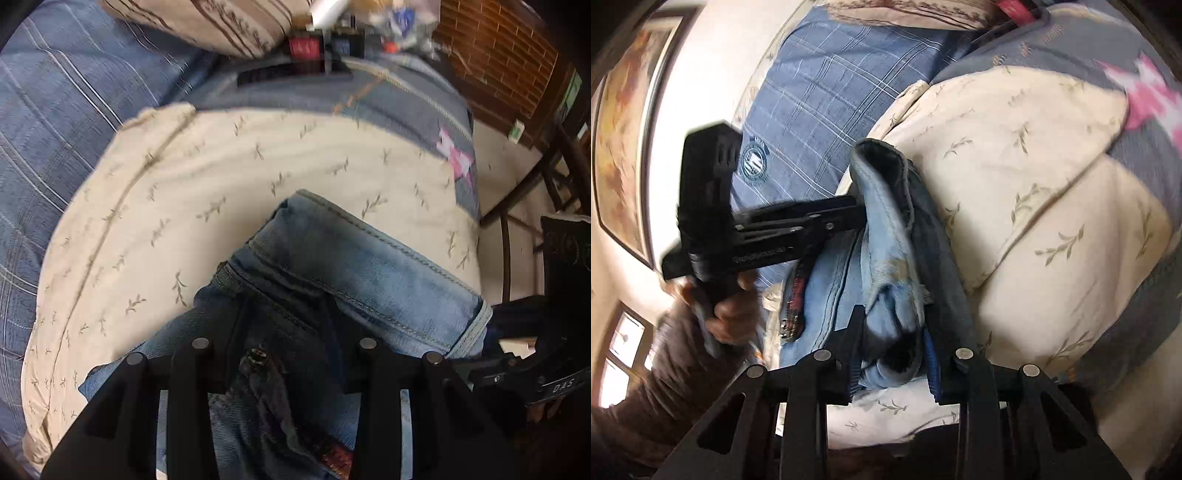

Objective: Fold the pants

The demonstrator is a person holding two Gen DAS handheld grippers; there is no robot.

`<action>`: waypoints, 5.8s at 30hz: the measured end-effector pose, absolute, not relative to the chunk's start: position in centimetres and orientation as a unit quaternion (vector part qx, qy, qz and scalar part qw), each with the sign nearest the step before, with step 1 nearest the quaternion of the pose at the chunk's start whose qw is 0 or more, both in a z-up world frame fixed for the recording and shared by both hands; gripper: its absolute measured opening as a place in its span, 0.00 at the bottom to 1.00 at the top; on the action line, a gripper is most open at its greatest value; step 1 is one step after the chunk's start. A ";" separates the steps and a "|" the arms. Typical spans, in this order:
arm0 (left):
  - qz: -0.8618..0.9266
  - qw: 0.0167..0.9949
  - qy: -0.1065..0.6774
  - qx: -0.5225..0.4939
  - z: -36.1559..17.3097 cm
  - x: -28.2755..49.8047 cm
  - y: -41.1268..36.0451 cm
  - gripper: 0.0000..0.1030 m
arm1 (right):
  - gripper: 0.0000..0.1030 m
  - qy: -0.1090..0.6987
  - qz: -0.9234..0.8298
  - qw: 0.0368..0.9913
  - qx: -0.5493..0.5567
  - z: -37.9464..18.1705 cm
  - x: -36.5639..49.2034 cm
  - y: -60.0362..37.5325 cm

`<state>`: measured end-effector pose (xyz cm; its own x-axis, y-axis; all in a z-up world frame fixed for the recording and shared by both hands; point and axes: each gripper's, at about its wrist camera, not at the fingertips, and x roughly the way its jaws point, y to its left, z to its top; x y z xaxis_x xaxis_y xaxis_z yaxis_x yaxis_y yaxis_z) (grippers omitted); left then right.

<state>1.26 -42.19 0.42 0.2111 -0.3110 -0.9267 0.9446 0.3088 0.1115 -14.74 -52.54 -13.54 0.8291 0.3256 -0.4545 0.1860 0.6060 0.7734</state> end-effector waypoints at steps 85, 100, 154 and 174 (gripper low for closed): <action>-0.258 0.710 0.646 -0.112 -6.0 6.9 -23.7 1.00 | 0.73 0.390 0.077 0.859 0.323 -9.8 -4.7 -51.8; -0.303 0.735 0.604 -0.058 -2.7 5.2 -24.8 0.49 | 0.34 0.416 0.028 0.895 0.158 -4.9 -3.3 -44.6; 0.041 0.901 0.427 0.064 0.3 2.0 -5.0 1.00 | 1.00 0.393 -0.078 0.913 -0.083 -1.6 0.8 -26.2; -0.042 0.896 0.441 0.034 1.1 0.5 -7.3 1.00 | 1.00 0.403 -0.097 0.909 -0.048 -2.5 0.3 -28.5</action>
<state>0.47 -7.29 1.15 0.6073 -0.0444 -0.7932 0.1044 0.9942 0.0243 0.26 -28.52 -2.45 0.6562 -0.2153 -0.7232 0.1377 0.9765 -0.1657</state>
